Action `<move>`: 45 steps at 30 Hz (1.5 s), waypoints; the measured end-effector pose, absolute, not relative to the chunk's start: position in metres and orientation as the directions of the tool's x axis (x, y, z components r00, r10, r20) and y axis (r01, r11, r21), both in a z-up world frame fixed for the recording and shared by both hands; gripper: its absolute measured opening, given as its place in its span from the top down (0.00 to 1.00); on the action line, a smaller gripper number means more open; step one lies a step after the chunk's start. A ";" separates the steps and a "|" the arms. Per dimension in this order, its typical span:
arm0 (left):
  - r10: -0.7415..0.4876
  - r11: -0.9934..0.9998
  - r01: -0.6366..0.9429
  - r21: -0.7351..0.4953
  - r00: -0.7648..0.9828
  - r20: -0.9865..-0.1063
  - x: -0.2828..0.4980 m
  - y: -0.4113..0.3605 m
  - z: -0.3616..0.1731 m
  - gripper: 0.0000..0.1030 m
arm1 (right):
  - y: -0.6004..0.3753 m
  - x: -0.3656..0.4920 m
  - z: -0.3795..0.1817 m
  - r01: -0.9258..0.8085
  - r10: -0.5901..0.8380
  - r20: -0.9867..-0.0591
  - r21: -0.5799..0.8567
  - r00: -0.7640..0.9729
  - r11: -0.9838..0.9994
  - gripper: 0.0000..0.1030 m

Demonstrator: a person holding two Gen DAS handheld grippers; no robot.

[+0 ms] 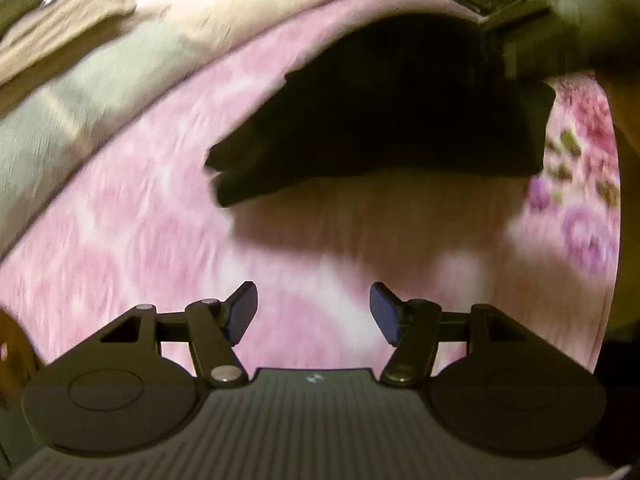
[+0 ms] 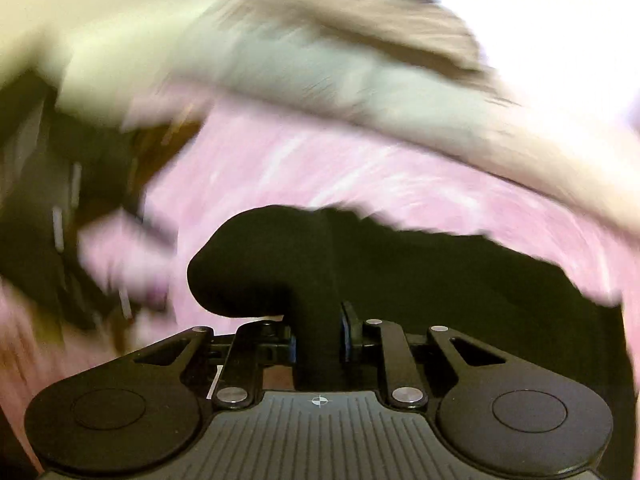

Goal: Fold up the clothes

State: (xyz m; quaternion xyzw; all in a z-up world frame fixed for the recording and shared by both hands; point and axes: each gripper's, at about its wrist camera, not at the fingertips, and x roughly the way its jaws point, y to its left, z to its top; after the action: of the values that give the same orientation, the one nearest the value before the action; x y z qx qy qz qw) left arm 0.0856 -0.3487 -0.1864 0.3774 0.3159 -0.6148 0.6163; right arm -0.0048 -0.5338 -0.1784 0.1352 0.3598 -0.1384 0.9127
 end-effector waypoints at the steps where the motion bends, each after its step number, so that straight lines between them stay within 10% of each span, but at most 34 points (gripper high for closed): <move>1: -0.535 -0.050 0.996 0.080 0.041 -0.844 0.080 -0.362 -0.180 0.44 | -0.558 -0.023 -0.162 0.413 -0.175 -0.653 0.228 0.736 0.882 0.83; 6: -0.577 -0.120 0.989 0.084 0.000 -0.817 0.041 -0.430 -0.159 0.41 | -0.665 -0.157 -0.122 0.627 -0.412 -0.472 0.602 0.779 0.496 0.83; 15: -0.501 -0.273 0.960 0.056 -0.093 -0.860 -0.033 -0.538 -0.191 0.40 | -0.723 -0.300 -0.281 0.626 -0.390 -0.619 0.770 0.682 -0.128 0.82; 29: -0.368 -0.414 0.910 0.029 -0.138 -0.920 -0.081 -0.603 -0.226 0.37 | -0.735 -0.336 -0.302 0.587 -0.352 -0.625 0.778 0.696 -0.221 0.81; 34: -0.336 -0.430 0.903 0.026 -0.133 -0.932 -0.081 -0.608 -0.236 0.37 | -0.720 -0.348 -0.286 0.622 -0.401 -0.656 0.748 0.639 -0.231 0.29; 45: -0.347 -0.455 0.890 0.027 -0.149 -0.926 -0.098 -0.618 -0.238 0.38 | -0.721 -0.348 -0.289 0.682 -0.441 -0.710 0.686 0.549 -0.255 0.31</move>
State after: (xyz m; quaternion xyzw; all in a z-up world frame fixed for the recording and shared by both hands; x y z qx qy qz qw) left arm -0.0980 -0.6182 -0.2381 0.4820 0.2815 -0.7037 0.4396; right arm -0.3476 -0.7214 -0.2892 0.6410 0.0940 -0.4653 0.6031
